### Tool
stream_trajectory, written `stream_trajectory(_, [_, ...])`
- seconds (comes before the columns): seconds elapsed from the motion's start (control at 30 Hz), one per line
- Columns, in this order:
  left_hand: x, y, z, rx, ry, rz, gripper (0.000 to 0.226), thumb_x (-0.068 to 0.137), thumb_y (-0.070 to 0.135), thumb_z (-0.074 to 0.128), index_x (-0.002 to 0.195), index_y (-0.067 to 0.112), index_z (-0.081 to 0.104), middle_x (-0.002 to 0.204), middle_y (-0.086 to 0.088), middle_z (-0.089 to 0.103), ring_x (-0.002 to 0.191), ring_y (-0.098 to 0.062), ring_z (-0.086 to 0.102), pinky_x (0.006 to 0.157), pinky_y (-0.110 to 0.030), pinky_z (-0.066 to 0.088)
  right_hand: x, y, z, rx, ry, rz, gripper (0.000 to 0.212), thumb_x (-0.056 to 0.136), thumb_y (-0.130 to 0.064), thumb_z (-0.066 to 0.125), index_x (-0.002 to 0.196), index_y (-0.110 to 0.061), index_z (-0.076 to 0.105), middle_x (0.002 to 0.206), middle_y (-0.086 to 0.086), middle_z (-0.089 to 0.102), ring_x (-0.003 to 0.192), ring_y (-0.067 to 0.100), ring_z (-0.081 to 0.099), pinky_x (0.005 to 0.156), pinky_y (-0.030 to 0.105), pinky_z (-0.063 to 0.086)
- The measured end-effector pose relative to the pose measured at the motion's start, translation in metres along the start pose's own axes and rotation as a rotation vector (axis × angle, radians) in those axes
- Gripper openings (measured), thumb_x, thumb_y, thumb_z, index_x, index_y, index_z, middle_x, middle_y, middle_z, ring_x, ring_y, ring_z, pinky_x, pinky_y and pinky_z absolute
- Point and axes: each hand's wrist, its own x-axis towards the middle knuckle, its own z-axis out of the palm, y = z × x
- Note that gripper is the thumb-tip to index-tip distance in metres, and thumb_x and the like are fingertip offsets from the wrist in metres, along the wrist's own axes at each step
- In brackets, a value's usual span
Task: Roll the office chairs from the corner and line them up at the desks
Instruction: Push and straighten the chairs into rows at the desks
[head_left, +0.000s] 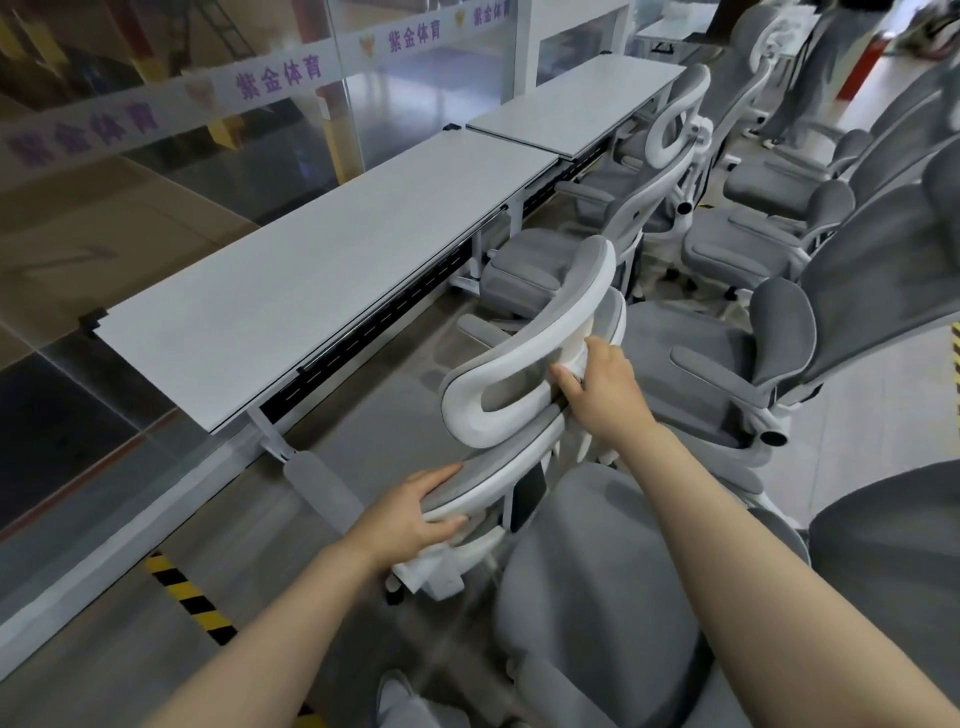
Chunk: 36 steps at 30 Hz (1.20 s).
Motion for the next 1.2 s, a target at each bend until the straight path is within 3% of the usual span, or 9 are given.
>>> stream_trajectory(0.17, [0.010, 0.005, -0.003, -0.007, 0.028, 0.008, 0.072, 0.069, 0.064, 0.063, 0.135, 0.050, 0.040, 0.138, 0.016, 0.049, 0.125, -0.003, 0.047, 0.103, -0.023, 0.038, 0.018, -0.004, -0.004, 0.006, -0.063, -0.003, 0.071, 0.094, -0.054, 0.047, 0.145, -0.010, 0.027, 0.142, 0.017, 0.036, 0.131, 0.036, 0.034, 0.107, 0.049, 0.034])
stream_trajectory(0.23, [0.013, 0.006, -0.003, -0.007, 0.031, 0.002, 0.070, 0.075, 0.056, 0.068, 0.139, 0.045, 0.040, 0.139, 0.016, 0.046, 0.126, -0.004, 0.045, 0.103, -0.022, 0.036, 0.024, -0.006, -0.005, 0.008, -0.072, -0.003, 0.071, 0.094, -0.053, 0.047, 0.146, -0.010, 0.026, 0.143, 0.017, 0.035, 0.132, 0.036, 0.033, 0.107, 0.049, 0.033])
stream_trajectory(0.73, [0.015, 0.009, 0.000, -0.044, 0.054, 0.016, 0.066, 0.082, 0.040, 0.071, 0.141, 0.040, 0.040, 0.131, 0.022, 0.041, 0.121, 0.003, 0.040, 0.099, -0.016, 0.030, 0.028, -0.003, -0.005, 0.035, -0.087, 0.002, 0.067, 0.093, -0.052, 0.050, 0.143, -0.012, 0.031, 0.136, 0.014, 0.040, 0.127, 0.033, 0.037, 0.103, 0.047, 0.038])
stream_trajectory(0.9, [0.011, 0.009, 0.001, -0.066, 0.084, 0.001, 0.066, 0.079, 0.044, 0.072, 0.138, 0.043, 0.043, 0.134, 0.023, 0.047, 0.122, 0.002, 0.045, 0.100, -0.018, 0.035, 0.024, 0.000, -0.008, 0.070, -0.091, 0.001, 0.067, 0.091, -0.050, 0.053, 0.145, -0.020, 0.029, 0.136, 0.011, 0.040, 0.129, 0.031, 0.034, 0.104, 0.048, 0.036])
stream_trajectory(1.03, [0.000, 0.016, 0.005, -0.045, 0.169, 0.046, 0.058, 0.083, 0.035, 0.070, 0.137, 0.035, 0.047, 0.127, 0.024, 0.050, 0.117, 0.002, 0.049, 0.093, -0.012, 0.035, 0.010, 0.009, -0.016, 0.114, -0.102, -0.063, 0.072, 0.088, -0.045, 0.056, 0.148, -0.025, 0.021, 0.143, 0.004, 0.039, 0.131, 0.024, 0.033, 0.108, 0.045, 0.034])
stream_trajectory(1.13, [-0.007, 0.018, 0.009, 0.085, 0.204, 0.126, 0.058, 0.089, 0.029, 0.063, 0.142, 0.027, 0.041, 0.139, 0.013, 0.046, 0.128, -0.006, 0.043, 0.104, -0.019, 0.033, -0.019, 0.017, -0.017, 0.223, -0.047, -0.071, 0.064, 0.089, -0.029, 0.060, 0.145, -0.022, 0.028, 0.130, -0.011, 0.046, 0.116, 0.006, 0.042, 0.102, 0.028, 0.036])
stream_trajectory(1.2, [-0.013, 0.018, 0.012, 0.167, 0.215, 0.169, 0.060, 0.090, 0.027, 0.060, 0.145, 0.025, 0.035, 0.145, 0.009, 0.041, 0.133, -0.008, 0.037, 0.109, -0.024, 0.030, -0.042, 0.021, -0.015, 0.226, -0.034, -0.074, 0.067, 0.088, -0.040, 0.059, 0.145, -0.029, 0.027, 0.136, -0.011, 0.049, 0.121, 0.011, 0.048, 0.105, 0.036, 0.041])
